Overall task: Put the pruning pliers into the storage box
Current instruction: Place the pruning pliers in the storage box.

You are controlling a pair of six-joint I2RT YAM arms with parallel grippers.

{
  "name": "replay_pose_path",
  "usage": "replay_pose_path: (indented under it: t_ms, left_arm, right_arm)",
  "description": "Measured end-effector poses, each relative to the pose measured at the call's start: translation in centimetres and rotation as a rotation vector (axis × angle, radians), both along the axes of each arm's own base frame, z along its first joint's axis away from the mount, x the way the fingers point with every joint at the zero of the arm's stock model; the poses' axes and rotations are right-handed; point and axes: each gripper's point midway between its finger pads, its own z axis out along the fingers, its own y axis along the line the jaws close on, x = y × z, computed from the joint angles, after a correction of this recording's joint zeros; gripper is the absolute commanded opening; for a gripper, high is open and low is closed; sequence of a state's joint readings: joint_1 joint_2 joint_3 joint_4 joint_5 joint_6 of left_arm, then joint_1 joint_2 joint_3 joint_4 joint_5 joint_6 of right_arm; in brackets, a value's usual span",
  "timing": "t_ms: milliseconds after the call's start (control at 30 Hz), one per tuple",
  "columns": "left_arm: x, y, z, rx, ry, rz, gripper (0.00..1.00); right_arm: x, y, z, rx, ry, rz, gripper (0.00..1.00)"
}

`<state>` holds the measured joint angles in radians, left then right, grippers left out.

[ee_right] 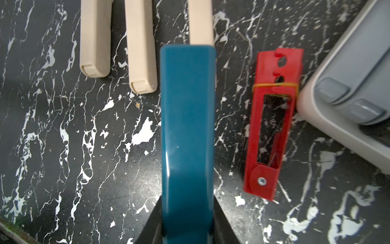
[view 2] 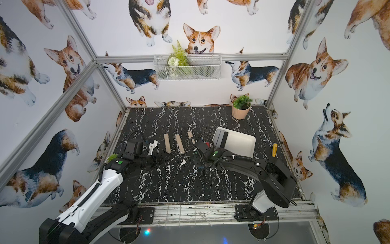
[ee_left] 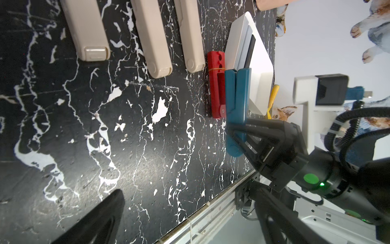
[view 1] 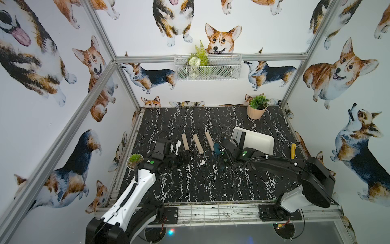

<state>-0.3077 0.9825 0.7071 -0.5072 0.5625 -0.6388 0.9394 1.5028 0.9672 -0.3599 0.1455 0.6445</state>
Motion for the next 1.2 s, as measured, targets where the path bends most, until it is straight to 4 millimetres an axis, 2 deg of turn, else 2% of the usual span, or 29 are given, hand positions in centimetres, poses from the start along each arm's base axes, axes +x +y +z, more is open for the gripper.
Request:
replay_pose_path:
  t_ms: [333,833,1200]
  left_arm:
    - [1.9,-0.8,0.0,0.000,-0.019,-0.025,1.00]
    - [5.0,-2.2,1.2,-0.037,-0.104,-0.052,1.00]
    - [5.9,-2.7,1.2,-0.055,-0.116,-0.066,1.00]
  right_arm:
    - [1.9,-3.3,1.8,-0.004,-0.043,-0.057,0.00]
    - [4.7,-7.9,2.4,-0.018,-0.050,-0.141,0.00]
    - [6.5,-10.8,2.8,-0.008,-0.049,-0.213,0.00]
